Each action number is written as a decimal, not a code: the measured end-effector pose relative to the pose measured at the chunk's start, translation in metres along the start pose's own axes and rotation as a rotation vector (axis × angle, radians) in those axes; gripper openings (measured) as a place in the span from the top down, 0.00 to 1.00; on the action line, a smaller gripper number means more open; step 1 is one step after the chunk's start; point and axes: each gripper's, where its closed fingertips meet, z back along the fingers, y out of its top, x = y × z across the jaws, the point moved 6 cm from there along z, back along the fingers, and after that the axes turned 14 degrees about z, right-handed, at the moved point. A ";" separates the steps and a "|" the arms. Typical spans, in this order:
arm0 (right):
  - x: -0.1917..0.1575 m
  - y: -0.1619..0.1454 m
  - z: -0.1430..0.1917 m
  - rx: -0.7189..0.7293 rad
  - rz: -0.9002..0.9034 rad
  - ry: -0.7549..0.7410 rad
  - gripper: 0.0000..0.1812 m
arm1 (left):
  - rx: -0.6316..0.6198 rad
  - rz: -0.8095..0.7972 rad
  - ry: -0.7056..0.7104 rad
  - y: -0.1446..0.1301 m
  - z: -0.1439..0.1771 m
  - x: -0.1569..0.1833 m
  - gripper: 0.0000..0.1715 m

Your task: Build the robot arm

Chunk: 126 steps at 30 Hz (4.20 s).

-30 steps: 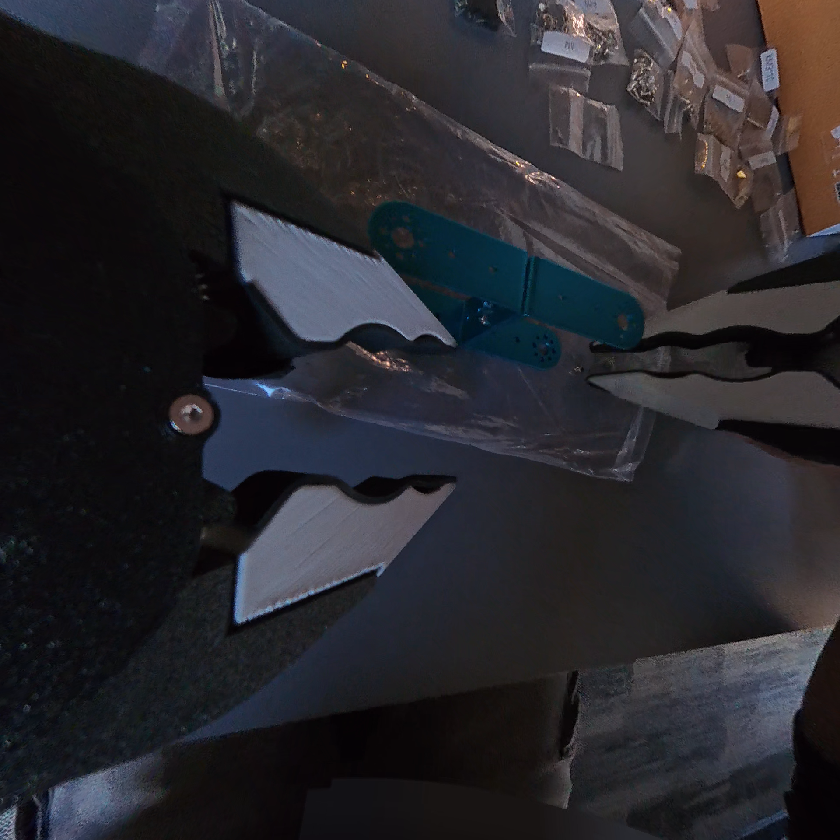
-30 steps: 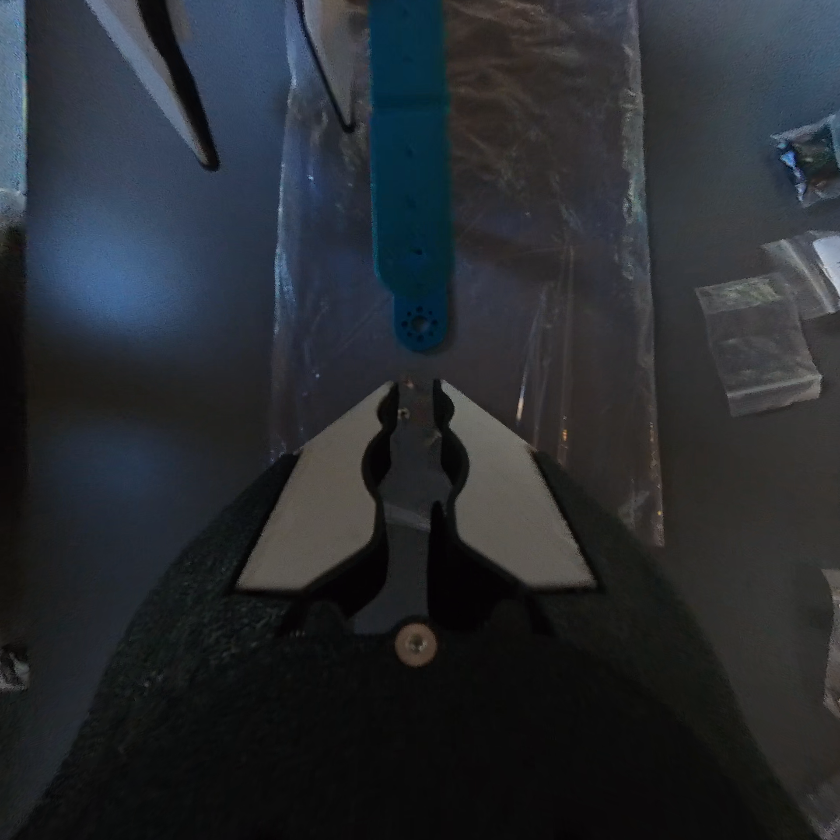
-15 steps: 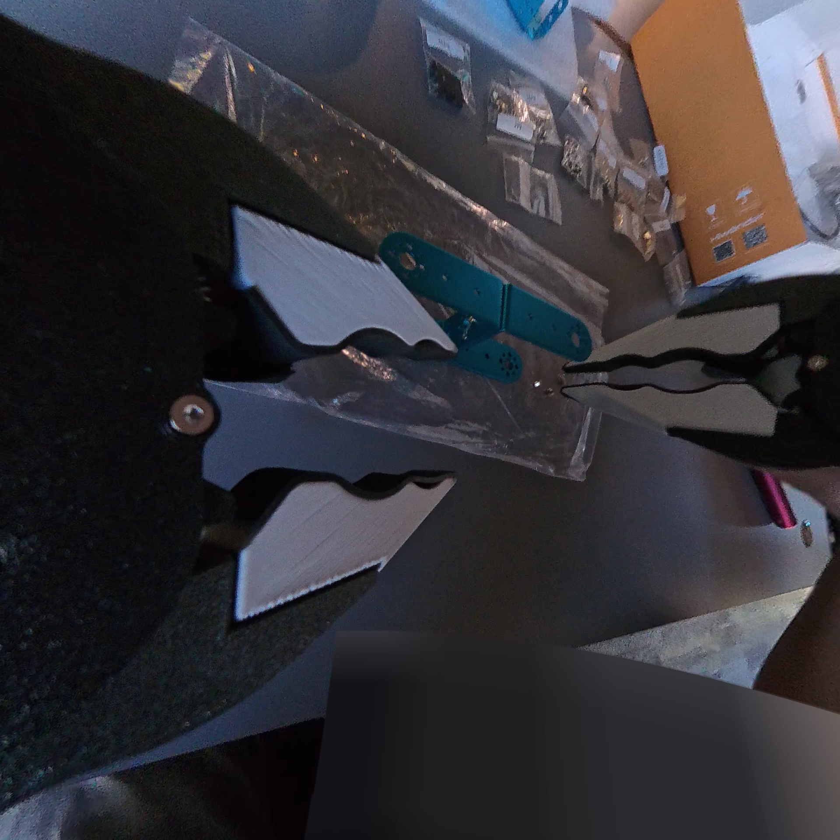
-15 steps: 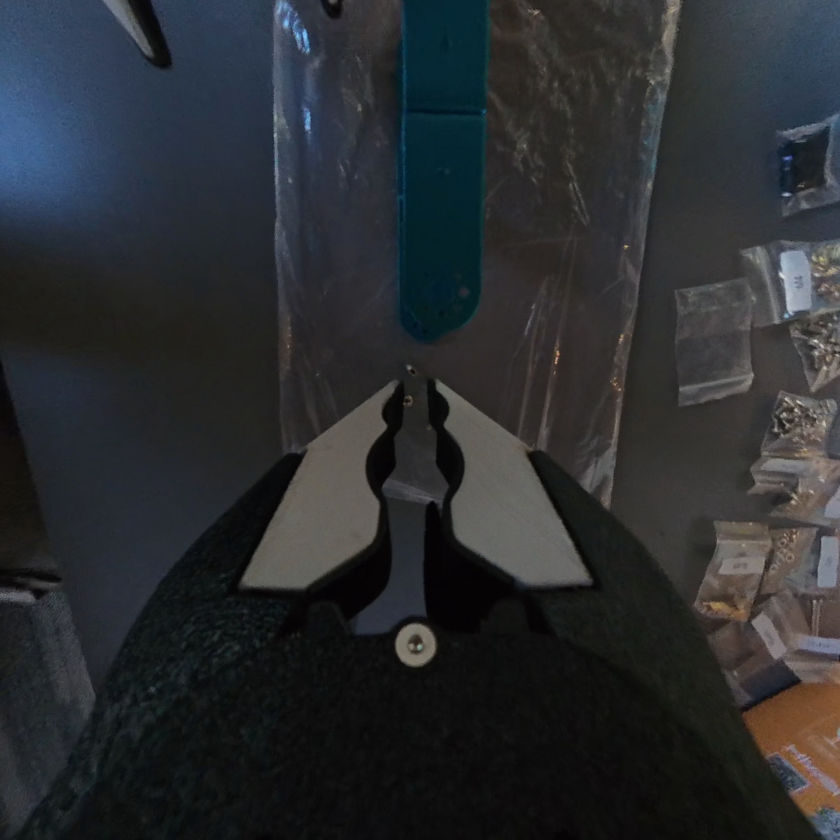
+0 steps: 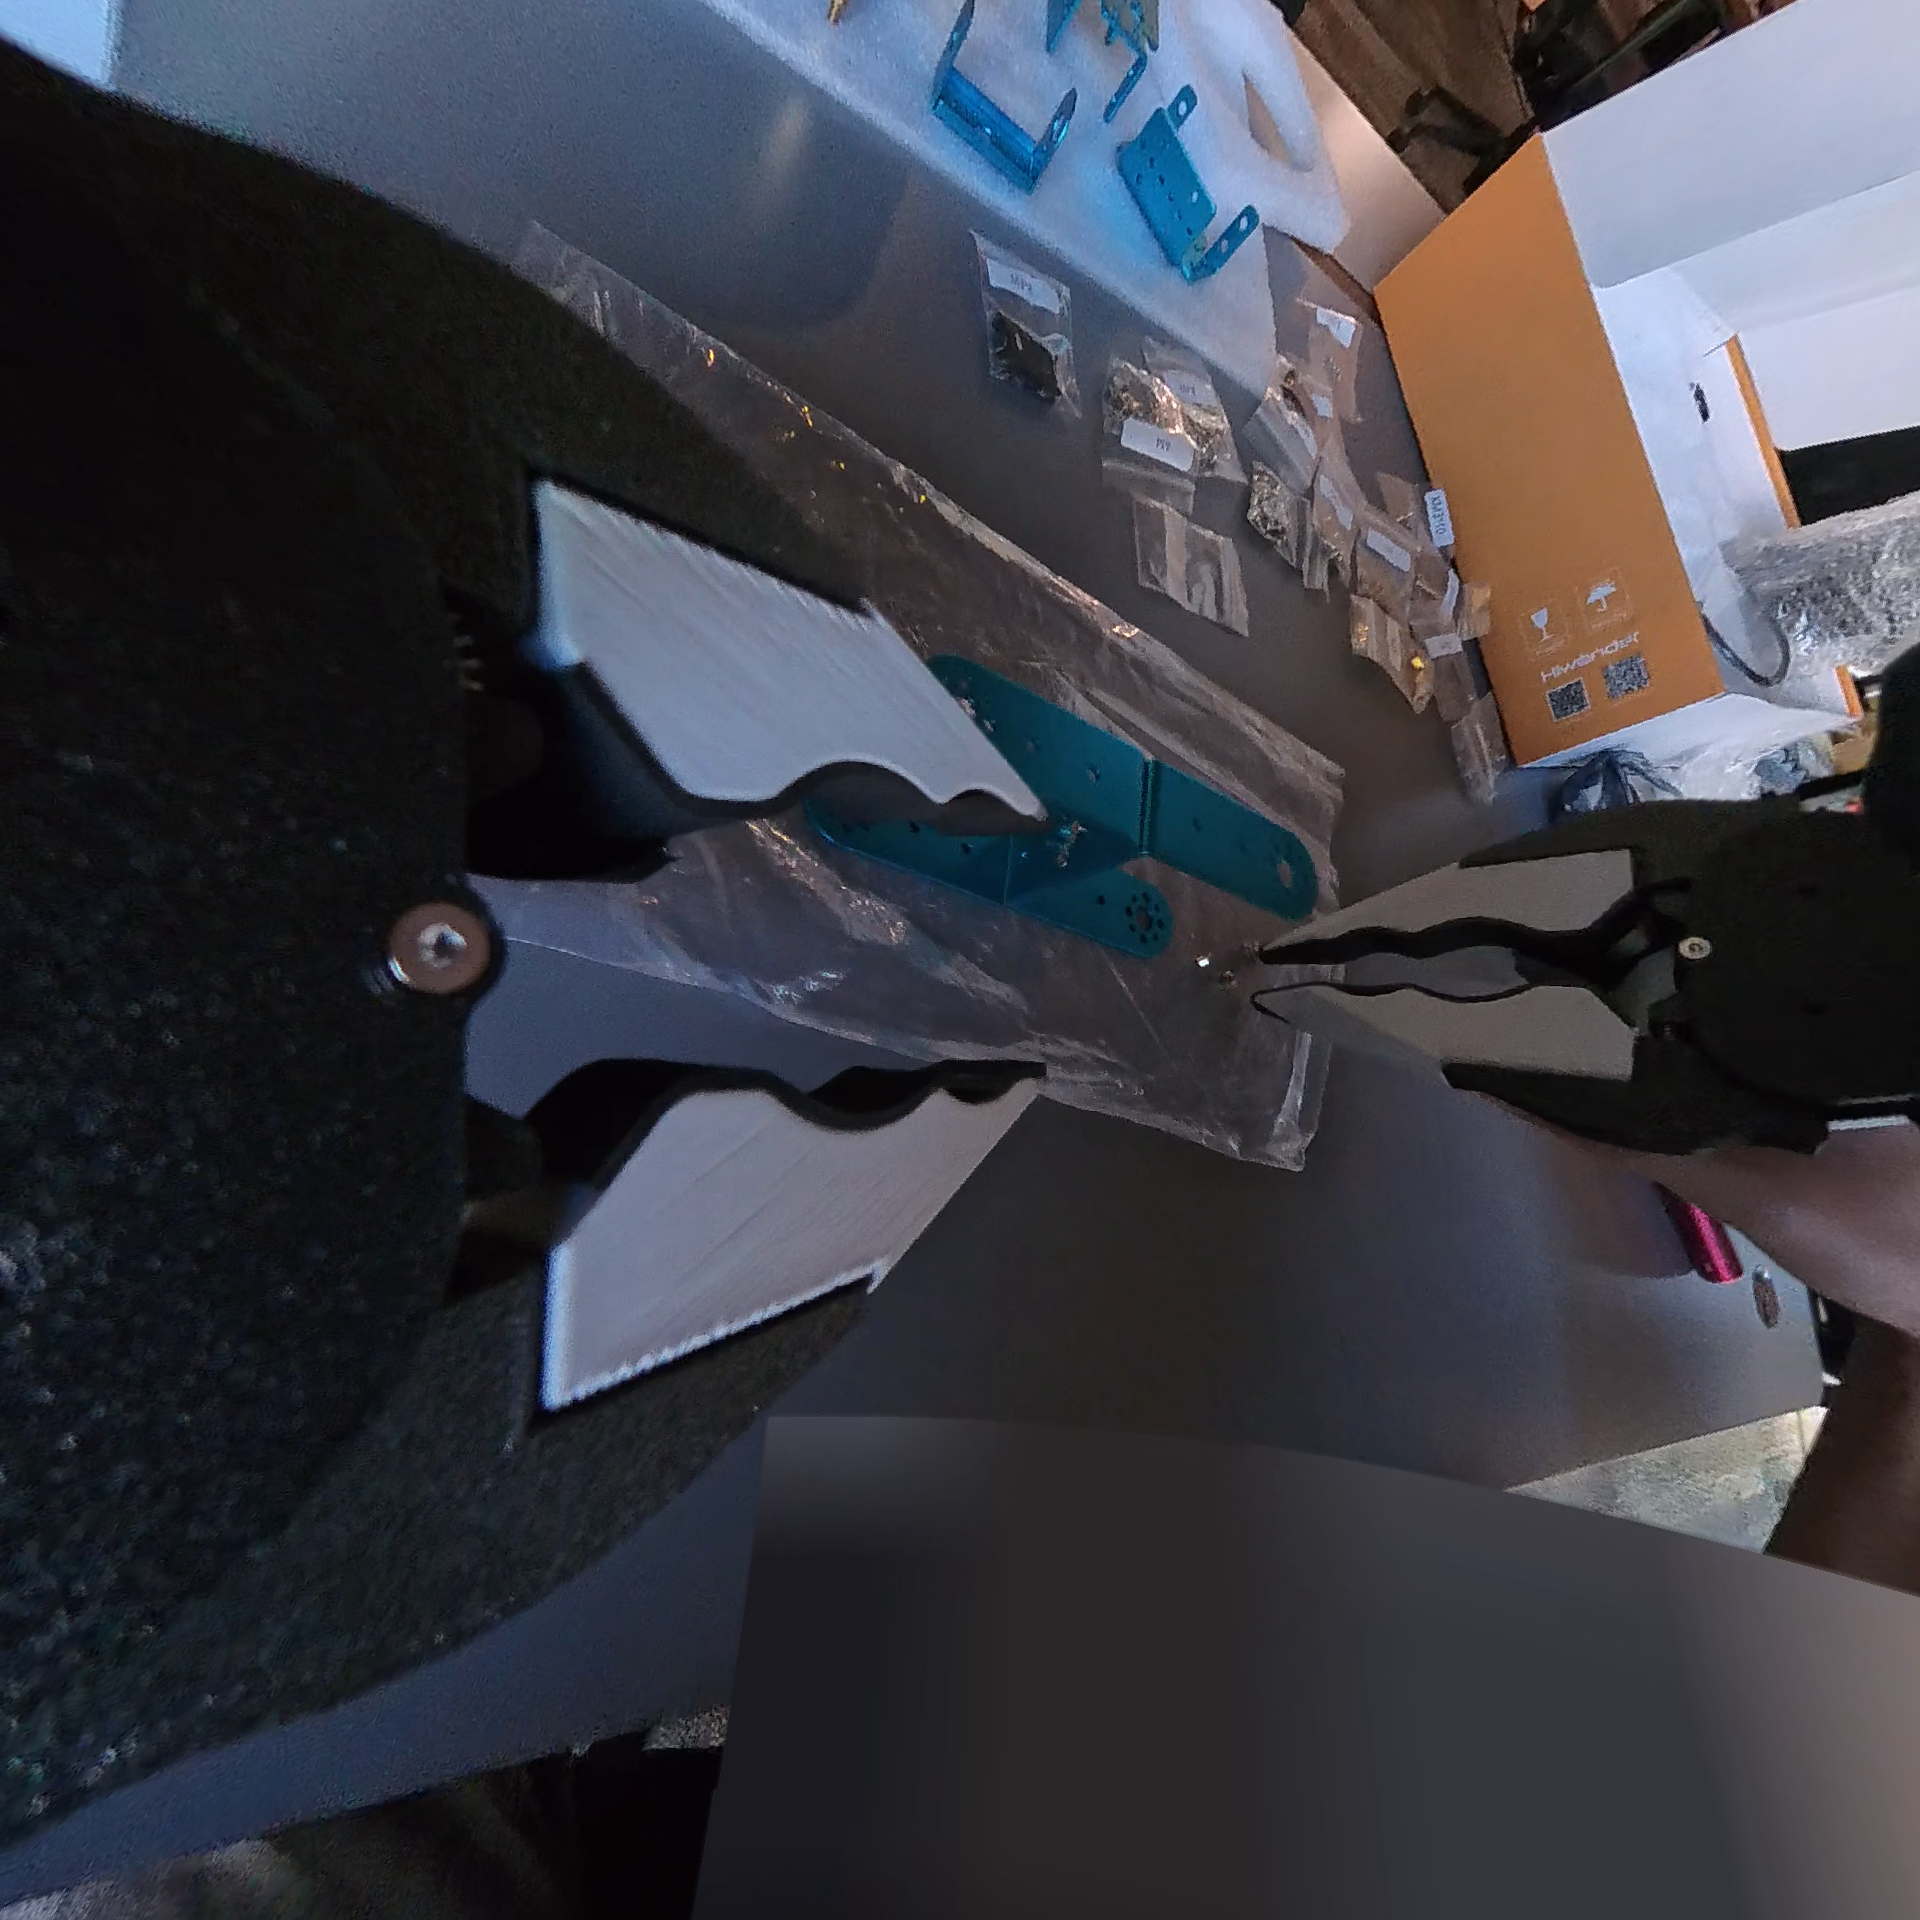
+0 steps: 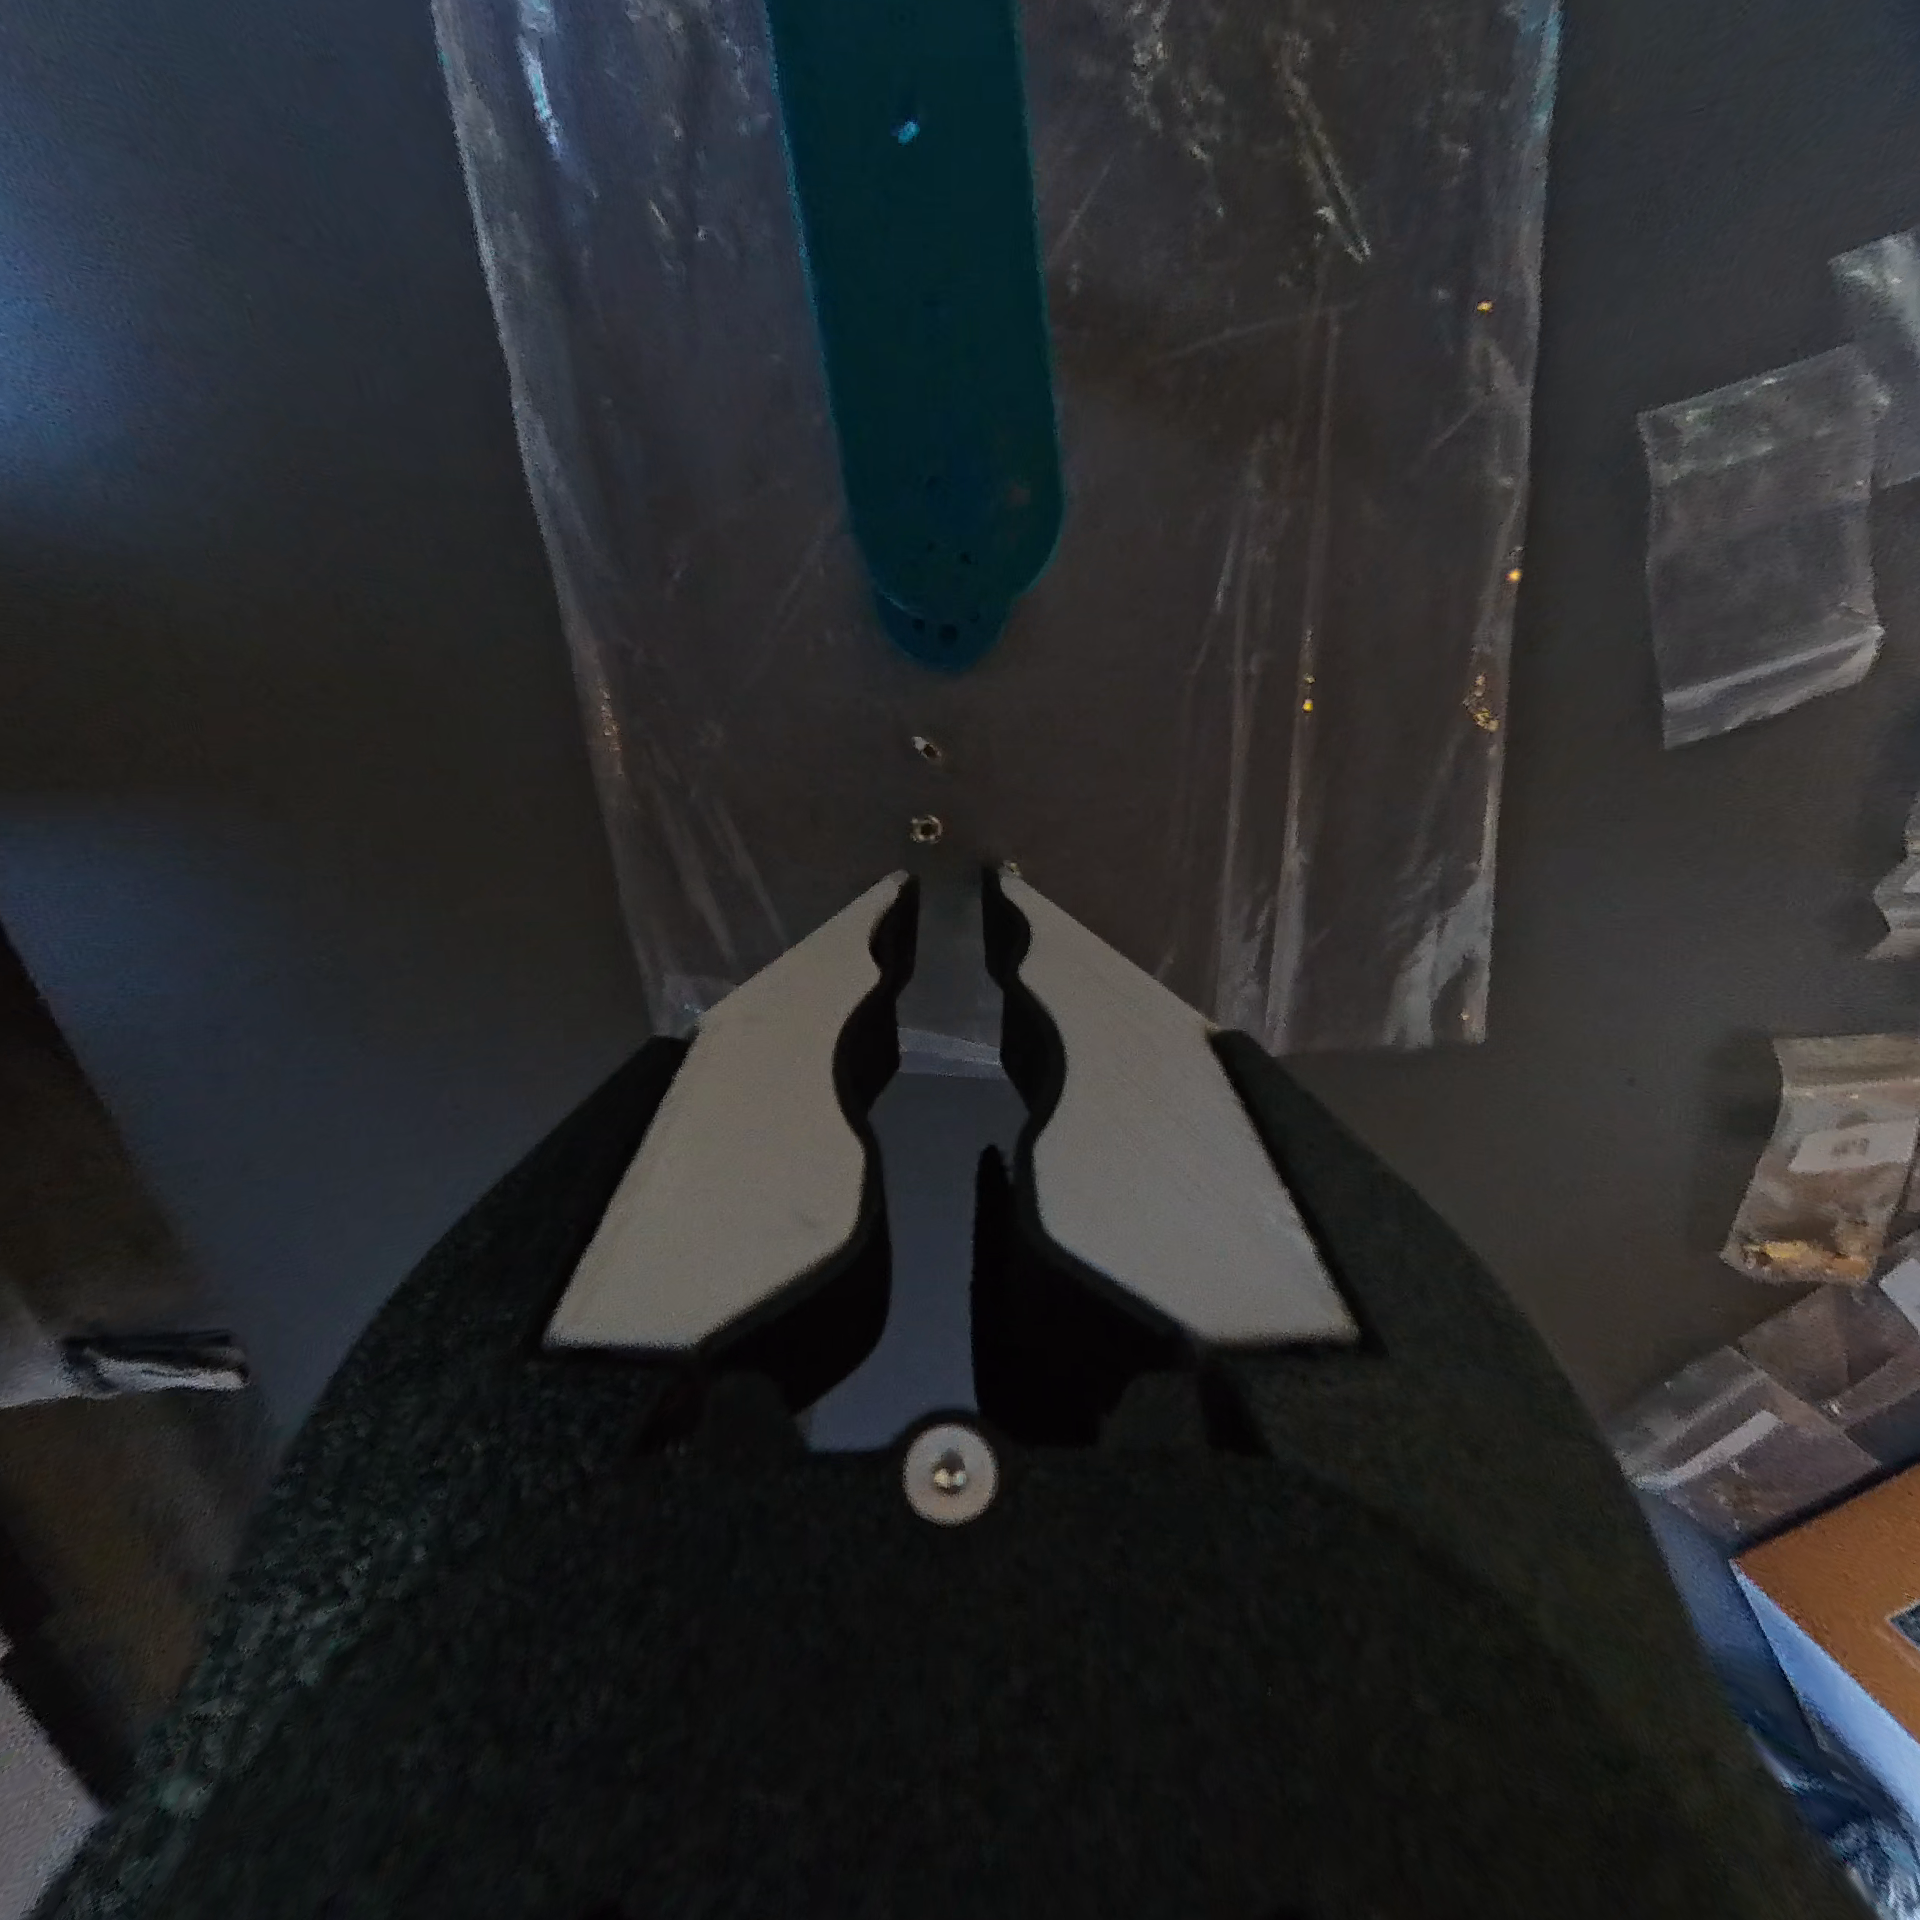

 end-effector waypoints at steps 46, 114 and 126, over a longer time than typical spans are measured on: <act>0.005 0.020 0.002 0.419 -0.194 0.152 0.98 | -0.051 0.008 0.009 -0.007 -0.006 -0.001 0.76; 0.057 0.038 -0.008 0.837 -0.448 0.279 0.98 | -0.230 -0.209 0.170 -0.013 -0.034 -0.083 0.99; 0.075 0.022 -0.015 0.555 -0.145 0.144 0.98 | -0.262 -0.070 0.156 -0.017 -0.037 -0.090 1.00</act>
